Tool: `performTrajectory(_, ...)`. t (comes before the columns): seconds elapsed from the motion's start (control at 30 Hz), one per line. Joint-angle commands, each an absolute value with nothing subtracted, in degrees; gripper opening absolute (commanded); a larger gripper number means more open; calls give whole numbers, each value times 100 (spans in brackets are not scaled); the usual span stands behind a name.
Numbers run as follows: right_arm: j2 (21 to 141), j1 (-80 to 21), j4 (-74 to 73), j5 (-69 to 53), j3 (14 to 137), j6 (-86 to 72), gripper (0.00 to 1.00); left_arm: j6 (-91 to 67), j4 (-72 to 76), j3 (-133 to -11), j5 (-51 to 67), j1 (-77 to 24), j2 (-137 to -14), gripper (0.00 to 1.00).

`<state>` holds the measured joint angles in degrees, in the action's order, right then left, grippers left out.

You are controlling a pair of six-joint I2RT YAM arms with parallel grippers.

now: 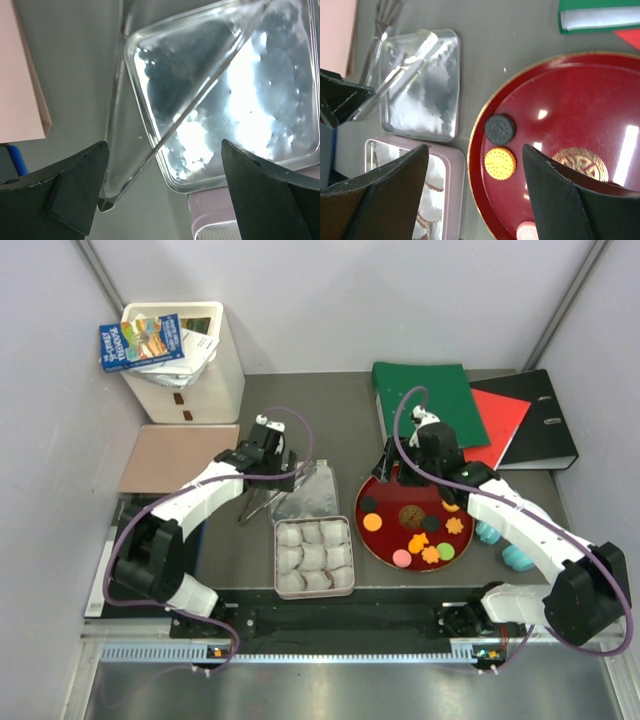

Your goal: Pack the cookies

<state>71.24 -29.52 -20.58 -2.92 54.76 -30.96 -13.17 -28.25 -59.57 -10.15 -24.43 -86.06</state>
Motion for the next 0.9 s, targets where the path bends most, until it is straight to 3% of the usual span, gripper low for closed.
performTrajectory(0.0, 6917, -3015, -1863, -316, 5379, -3199, 75, -1195, -3041, -5968, -1177, -2558, -8763, 99)
performTrajectory(0.27, 6794, -3015, -1890, -237, 5256, -3182, 75, -1520, -3120, -5915, -1924, -2505, -9070, 99)
performTrajectory(0.87, 6618, -3015, -1951, -193, 5080, -3155, 75, -1670, -2909, -6416, -1416, -1978, -10037, 99)
